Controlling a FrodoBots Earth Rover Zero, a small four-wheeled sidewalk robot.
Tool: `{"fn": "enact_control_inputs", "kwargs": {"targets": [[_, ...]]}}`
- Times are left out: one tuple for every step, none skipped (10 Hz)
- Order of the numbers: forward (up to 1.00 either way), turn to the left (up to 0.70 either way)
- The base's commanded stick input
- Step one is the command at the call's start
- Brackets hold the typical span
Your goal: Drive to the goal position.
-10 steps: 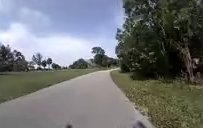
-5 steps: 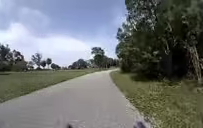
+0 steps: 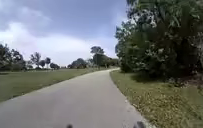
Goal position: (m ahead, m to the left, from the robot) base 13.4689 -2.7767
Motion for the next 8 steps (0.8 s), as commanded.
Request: {"fn": "enact_control_inputs", "kwargs": {"targets": [[0.7, 0.0], [0.7, 0.0], [0.7, 0.0], [0.7, 0.0], [0.7, 0.0], [0.7, 0.0], [0.7, 0.11], [0.7, 0.14]]}}
